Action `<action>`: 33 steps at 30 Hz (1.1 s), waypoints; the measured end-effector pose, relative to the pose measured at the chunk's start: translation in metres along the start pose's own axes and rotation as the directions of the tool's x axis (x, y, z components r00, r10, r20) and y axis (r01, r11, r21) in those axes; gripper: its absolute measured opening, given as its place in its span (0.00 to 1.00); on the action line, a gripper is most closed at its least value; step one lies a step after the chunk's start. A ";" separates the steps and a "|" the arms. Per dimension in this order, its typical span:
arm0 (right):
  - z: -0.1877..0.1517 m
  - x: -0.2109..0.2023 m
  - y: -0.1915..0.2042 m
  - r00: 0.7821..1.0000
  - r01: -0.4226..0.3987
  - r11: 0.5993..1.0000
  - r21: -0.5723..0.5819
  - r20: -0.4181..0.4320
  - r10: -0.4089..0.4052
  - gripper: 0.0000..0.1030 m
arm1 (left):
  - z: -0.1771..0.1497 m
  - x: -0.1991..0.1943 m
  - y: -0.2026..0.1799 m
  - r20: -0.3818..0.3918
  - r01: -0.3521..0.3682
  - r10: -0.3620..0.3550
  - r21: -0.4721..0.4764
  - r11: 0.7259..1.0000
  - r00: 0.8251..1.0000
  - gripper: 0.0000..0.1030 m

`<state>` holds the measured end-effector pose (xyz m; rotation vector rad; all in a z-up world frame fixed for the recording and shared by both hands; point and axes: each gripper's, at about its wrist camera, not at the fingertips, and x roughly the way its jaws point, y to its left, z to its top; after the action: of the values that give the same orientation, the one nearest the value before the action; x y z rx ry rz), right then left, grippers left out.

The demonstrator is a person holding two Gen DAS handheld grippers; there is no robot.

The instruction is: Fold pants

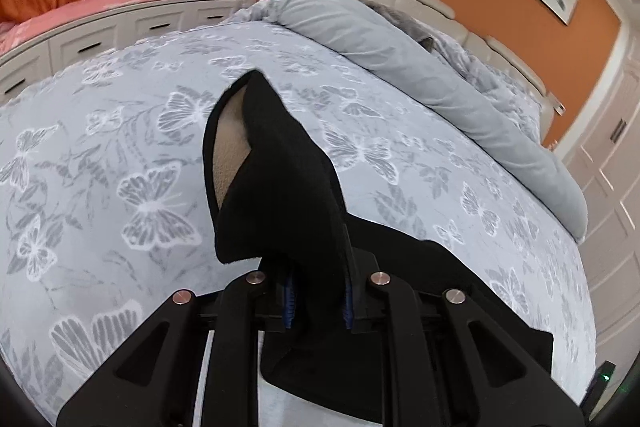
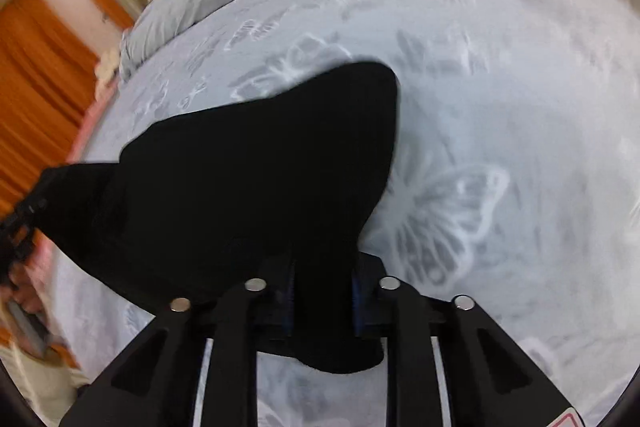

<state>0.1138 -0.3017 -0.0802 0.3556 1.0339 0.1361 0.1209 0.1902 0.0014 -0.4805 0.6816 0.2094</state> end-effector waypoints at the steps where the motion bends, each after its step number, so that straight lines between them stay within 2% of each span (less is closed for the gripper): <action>1: 0.002 -0.008 0.003 1.000 -0.002 1.000 -0.004 0.013 0.002 0.16 | 0.000 -0.002 0.003 -0.002 0.009 -0.009 -0.013 1.000 1.000 0.16; 6: -0.001 -0.075 0.000 0.996 -0.061 0.997 -0.040 0.067 0.064 0.15 | 0.002 -0.025 0.017 -0.028 0.072 -0.073 -0.023 0.997 0.997 0.16; 9: -0.014 -0.104 -0.030 0.996 0.026 1.000 -0.015 0.081 -0.024 0.15 | -0.005 -0.032 0.017 -0.072 0.114 -0.114 -0.008 0.993 0.991 0.16; 11: -0.024 -0.098 -0.057 0.997 0.066 0.997 0.031 0.030 -0.067 0.16 | -0.015 -0.028 0.015 -0.124 0.131 -0.130 0.006 0.991 0.984 0.16; 14: -0.039 -0.064 -0.083 0.995 0.072 0.994 0.077 -0.081 -0.066 0.22 | -0.028 -0.018 0.008 -0.162 0.081 -0.073 0.045 0.996 0.984 0.15; 15: -0.042 -0.056 -0.086 0.990 0.093 0.993 0.069 -0.110 -0.085 0.27 | -0.030 -0.018 0.005 -0.157 0.074 -0.064 0.055 0.996 0.985 0.15; 16: -0.041 -0.059 -0.084 0.991 0.106 0.993 0.060 -0.093 -0.100 0.30 | -0.030 -0.021 0.002 -0.145 0.068 -0.059 0.062 0.996 0.988 0.15; 18: -0.034 -0.088 -0.073 0.978 0.206 0.977 0.052 0.007 -0.206 0.36 | -0.031 -0.029 -0.004 -0.113 0.067 -0.060 0.062 0.996 0.992 0.16; 19: -0.031 -0.105 -0.059 0.958 0.271 0.962 0.016 0.095 -0.271 0.46 | -0.032 -0.031 -0.005 -0.108 0.066 -0.060 0.054 0.996 0.992 0.16; 20: -0.029 -0.117 -0.043 0.938 0.309 0.951 -0.035 0.176 -0.298 0.54 | -0.033 -0.032 -0.004 -0.108 0.065 -0.060 0.044 0.997 0.992 0.16; 21: -0.031 -0.125 -0.017 0.935 0.289 0.950 -0.118 0.246 -0.254 0.65 | -0.033 -0.030 -0.003 -0.111 0.066 -0.062 0.033 0.997 0.992 0.16; 22: -0.032 -0.125 0.000 0.945 0.246 0.952 -0.181 0.265 -0.193 0.68 | -0.034 -0.028 -0.002 -0.115 0.056 -0.053 0.027 0.998 0.992 0.16; 23: -0.035 -0.116 0.028 0.960 0.189 0.946 -0.264 0.254 -0.121 0.68 | -0.035 -0.026 -0.001 -0.116 0.043 -0.040 0.025 0.999 0.992 0.16; 25: -0.045 -0.091 0.070 0.974 0.152 0.910 -0.385 0.217 -0.071 0.68 | -0.036 -0.022 0.001 -0.121 0.027 -0.024 0.025 0.999 0.992 0.16; 26: -0.051 -0.075 0.091 0.979 0.148 0.880 -0.452 0.195 -0.064 0.68 | -0.036 -0.022 0.002 -0.123 0.023 -0.021 0.021 1.000 0.992 0.16; 27: -0.061 -0.050 0.119 0.982 0.160 0.823 -0.545 0.169 -0.079 0.66 | -0.035 -0.021 0.005 -0.125 0.026 -0.024 0.017 1.000 0.992 0.16; 30: -0.077 -0.008 0.161 0.986 0.168 0.740 -0.651 0.126 -0.112 0.64 | -0.035 -0.019 0.010 -0.133 0.032 -0.030 0.015 0.999 0.991 0.16; 31: -0.081 -0.003 0.161 0.985 0.172 0.733 -0.658 0.123 -0.121 0.62 | -0.035 -0.017 0.012 -0.137 0.032 -0.030 0.017 0.999 0.990 0.16; 32: -0.080 0.010 0.166 0.981 0.192 0.730 -0.656 0.122 -0.149 0.55 | -0.035 -0.015 0.013 -0.143 0.033 -0.030 0.019 0.999 0.989 0.16; 33: -0.078 0.015 0.167 0.980 0.197 0.740 -0.643 0.111 -0.165 0.27 | -0.035 -0.014 0.014 -0.150 0.035 -0.031 0.022 0.999 0.988 0.16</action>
<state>0.0641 -0.1245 -0.0695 -0.3864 0.9038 0.3015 0.0861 0.1847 -0.0183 -0.4869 0.8213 0.1346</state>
